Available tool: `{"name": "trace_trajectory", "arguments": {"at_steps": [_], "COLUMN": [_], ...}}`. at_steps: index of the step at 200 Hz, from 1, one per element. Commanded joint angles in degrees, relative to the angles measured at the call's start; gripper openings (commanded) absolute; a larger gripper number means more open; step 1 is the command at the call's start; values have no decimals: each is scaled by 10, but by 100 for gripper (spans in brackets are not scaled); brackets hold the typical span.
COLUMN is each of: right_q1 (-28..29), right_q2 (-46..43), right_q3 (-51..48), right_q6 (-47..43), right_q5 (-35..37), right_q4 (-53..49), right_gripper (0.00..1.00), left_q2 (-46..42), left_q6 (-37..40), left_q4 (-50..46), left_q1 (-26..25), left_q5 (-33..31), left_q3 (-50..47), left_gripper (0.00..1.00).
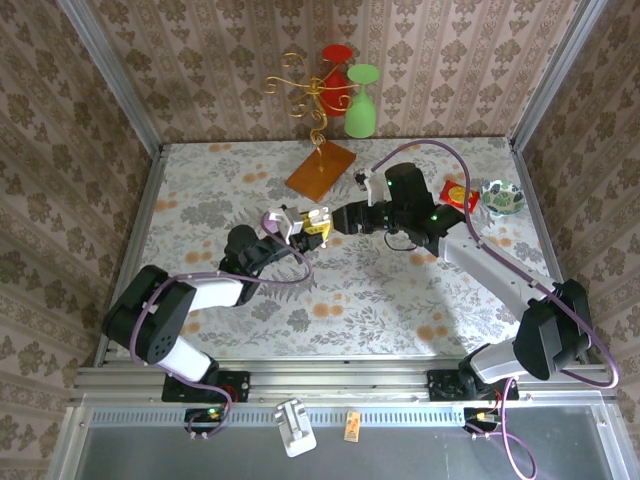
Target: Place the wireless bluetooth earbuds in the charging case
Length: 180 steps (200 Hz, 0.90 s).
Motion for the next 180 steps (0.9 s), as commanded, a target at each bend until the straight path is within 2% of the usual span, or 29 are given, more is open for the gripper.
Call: {"name": "trace_trajectory", "arguments": {"at_steps": [1,43,62,98,117,149,180], "right_q1": [-1,-1,1,20,34,36,37], "right_q2": [-11,26,66,171,223,310,402], "right_q3": [-13,-22,-7,61,104,183,275], "right_q6": [-4,17,27,12,-17,-46,-65], "right_q5": [10,59,102,169,195,190,151], "right_q4": [0,-9,-34,-103,-128,-152,-181], "right_gripper": [62,62,62,52,52,52,51], "left_q2": [-28,-83,-117,-174,-200,-235,-237], "left_q6": [14,25,38,55,61,66,60], "left_q4": [25,8,-20,-71,-93,-122,-125], "left_q1": [16,60,60,60,60,61,52], "left_q5": [6,-25,-41,-51,-54,-57,-48], "left_q3": [-19,-59,-71,-80,-86,-90,-87], "left_gripper": [0,0,0,0,0,0,0]}}
